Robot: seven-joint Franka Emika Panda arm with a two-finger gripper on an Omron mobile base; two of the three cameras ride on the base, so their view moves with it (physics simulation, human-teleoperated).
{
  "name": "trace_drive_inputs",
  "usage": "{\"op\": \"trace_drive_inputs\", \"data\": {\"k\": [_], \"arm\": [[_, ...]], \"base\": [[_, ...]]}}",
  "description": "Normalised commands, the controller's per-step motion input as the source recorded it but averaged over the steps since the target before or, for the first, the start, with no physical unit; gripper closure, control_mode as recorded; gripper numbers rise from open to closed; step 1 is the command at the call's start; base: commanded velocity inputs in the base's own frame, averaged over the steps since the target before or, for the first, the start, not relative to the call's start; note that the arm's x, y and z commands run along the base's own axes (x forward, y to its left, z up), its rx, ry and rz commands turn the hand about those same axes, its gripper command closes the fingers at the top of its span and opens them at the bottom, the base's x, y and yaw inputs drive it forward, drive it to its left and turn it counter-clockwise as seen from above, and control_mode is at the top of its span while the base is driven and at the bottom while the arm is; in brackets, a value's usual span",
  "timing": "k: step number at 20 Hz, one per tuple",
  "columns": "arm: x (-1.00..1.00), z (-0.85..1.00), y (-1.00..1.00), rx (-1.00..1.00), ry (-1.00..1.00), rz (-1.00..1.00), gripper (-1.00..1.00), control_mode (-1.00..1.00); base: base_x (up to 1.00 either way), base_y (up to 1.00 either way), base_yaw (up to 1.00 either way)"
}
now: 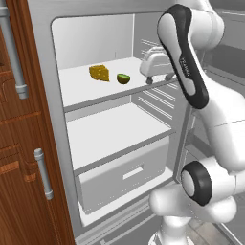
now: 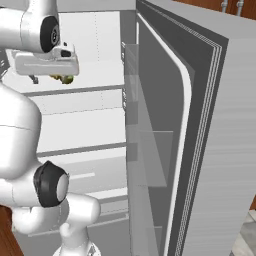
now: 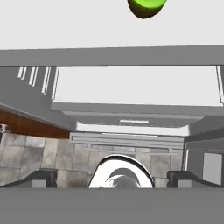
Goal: Pick up the pear and kiwi from the fridge and place one fruit on each plate on the dining counter.
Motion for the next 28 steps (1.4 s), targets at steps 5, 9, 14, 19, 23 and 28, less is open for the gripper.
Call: {"op": "trace_drive_inputs", "data": {"k": [5,9,14,19,23,28], "arm": [[0.31,-0.87,0.00,0.00,-0.20,-0.11,-1.00,-1.00],[-0.02,-0.26,0.12,-0.01,-0.54,-0.11,-1.00,-1.00],[-0.08,0.00,0.10,0.00,-0.64,-0.11,-1.00,-1.00],[0.14,0.26,0.00,0.05,-0.30,-0.13,-1.00,-1.00],[0.11,0.44,0.00,0.14,-0.01,-0.02,-1.00,-1.00],[0.05,0.37,0.00,0.14,0.07,0.00,-1.00,-1.00]], "base": [[0.00,0.00,0.00],[0.00,0.00,0.00],[0.00,0.00,0.00],[0.00,0.00,0.00],[0.00,0.00,0.00],[0.00,0.00,0.00]]}}
